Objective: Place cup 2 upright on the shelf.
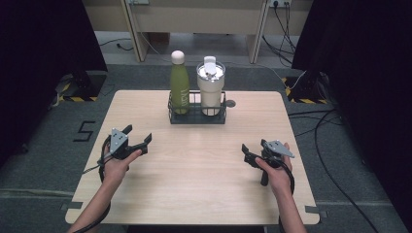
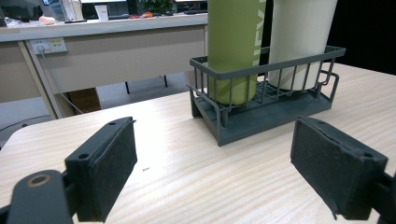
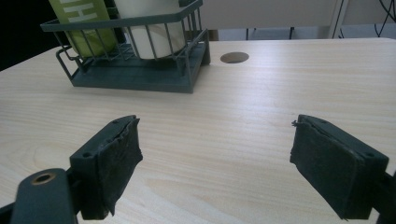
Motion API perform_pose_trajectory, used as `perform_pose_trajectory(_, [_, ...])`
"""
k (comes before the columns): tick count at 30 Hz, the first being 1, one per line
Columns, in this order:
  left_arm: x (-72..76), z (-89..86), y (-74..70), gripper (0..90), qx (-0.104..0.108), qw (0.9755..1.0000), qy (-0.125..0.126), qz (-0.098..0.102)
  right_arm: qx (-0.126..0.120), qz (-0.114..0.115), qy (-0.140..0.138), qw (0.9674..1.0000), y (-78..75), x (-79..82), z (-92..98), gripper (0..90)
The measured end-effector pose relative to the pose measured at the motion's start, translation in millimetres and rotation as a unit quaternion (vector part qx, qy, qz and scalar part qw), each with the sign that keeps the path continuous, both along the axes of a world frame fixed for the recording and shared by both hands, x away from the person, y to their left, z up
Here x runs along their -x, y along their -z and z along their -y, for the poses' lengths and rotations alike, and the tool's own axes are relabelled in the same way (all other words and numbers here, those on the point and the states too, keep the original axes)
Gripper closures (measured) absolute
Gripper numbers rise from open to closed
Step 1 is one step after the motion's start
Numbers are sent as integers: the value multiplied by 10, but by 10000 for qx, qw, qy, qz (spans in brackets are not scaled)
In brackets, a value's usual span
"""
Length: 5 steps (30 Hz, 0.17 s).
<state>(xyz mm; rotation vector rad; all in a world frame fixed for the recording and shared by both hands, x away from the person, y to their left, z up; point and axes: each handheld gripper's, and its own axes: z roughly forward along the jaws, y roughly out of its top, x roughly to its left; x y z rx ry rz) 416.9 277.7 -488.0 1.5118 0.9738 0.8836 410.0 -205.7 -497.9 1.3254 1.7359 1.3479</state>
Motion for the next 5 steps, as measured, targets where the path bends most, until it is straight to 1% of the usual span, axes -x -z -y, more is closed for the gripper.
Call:
perform_pose_trajectory(2, [14, -7, 10, 137, 12, 10000, -7, -12, -26, -6, -6, 10000, -6, 3, -6, 155])
perform_pose_trajectory(3, [20, -8, 12, 137, 23, 10000, -3, -16, -2, 31, -26, 10000, -9, -1, -2, 155])
perform_pose_trajectory(5, [29, -7, 9, 138, 40, 10000, 8, -6, -59, 37, -43, 10000, -22, 3, -5, 155])
